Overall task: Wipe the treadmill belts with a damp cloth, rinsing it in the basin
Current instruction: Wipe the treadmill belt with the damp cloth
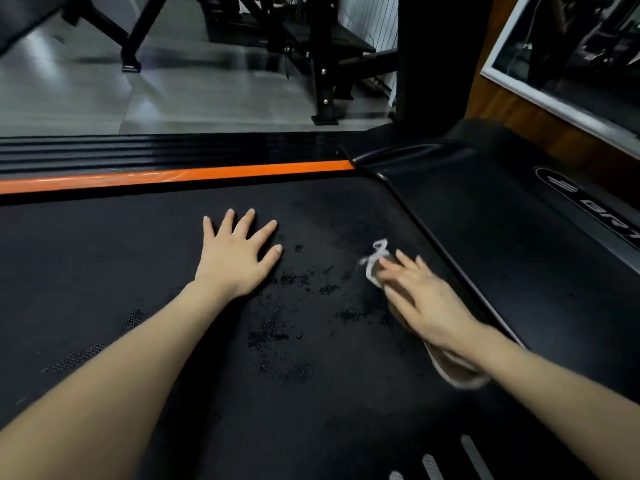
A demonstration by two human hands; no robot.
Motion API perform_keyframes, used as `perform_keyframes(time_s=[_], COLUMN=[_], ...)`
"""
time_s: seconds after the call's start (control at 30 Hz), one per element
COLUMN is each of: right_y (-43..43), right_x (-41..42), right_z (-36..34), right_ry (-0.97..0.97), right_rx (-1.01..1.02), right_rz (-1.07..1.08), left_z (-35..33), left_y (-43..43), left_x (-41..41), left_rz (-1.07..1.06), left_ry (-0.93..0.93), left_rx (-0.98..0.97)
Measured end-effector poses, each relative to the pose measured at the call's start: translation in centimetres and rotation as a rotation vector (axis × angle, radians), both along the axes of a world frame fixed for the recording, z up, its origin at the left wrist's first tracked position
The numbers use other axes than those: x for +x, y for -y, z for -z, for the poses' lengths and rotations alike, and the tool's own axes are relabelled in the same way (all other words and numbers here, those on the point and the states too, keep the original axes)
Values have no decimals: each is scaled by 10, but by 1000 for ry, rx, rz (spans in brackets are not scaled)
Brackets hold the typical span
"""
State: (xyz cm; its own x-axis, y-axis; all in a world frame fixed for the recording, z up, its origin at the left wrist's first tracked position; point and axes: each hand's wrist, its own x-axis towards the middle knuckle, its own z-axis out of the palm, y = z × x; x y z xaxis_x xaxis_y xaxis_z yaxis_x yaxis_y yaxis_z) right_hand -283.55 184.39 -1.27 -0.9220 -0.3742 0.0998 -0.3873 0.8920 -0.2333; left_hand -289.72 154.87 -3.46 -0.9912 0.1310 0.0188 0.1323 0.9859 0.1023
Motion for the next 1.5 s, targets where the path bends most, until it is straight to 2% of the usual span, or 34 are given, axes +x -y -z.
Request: perform_keyframes(time_s=[0.1, 0.17, 0.27, 0.37, 0.5, 0.6, 0.63, 0.73, 0.8, 0.87, 0.97, 1.03, 1.1, 1.23, 1.37, 1.5], right_y=[12, 18, 28, 51, 71, 45, 34, 0, 2, 20, 39, 33, 20, 0, -1, 9], right_x=[-61, -86, -78, -15, 98, 99, 85, 36, 32, 59, 126, 135, 108, 27, -40, -95], right_z=[9, 12, 7, 0, -3, 2, 4, 4, 5, 4, 2, -1, 1, -4, -10, -11], right_ry=[-89, -81, -31, 39, 47, -23, -39, -37, -17, -43, -9, 15, -18, -47, -91, -55], right_rx=[37, 29, 13, -14, -37, 49, 60, -1, -28, -21, 23, 83, 112, 141, 181, 126], right_rz=[212, 319, 376, 208, -170, -273, -219, 195, 367, 292, -34, -126, -71, 252, 265, 337], left_z=[-13, -17, -9, 5, 15, 16, 16, 15, 14, 13, 14, 14, 15, 17, 17, 8], left_y=[-9, -15, -19, -20, -21, -22, -21, -22, -24, -24, -24, -24, -24, -23, -24, -26], left_x=[28, 60, 111, 141, 149, 149, 149, 149, 149, 150, 149, 150, 149, 149, 148, 126], left_rz=[-15, 37, 97, 76, 35, 34, 33, 17, 9, 8, 12, 19, 20, 28, 42, 13], left_ry=[-60, -97, -105, -63, -43, -52, -51, -43, -36, -35, -27, -28, -28, -42, -45, 26], left_rx=[95, 122, 82, 43, 71, 71, 64, 47, 45, 42, 32, 31, 28, 25, 15, 33])
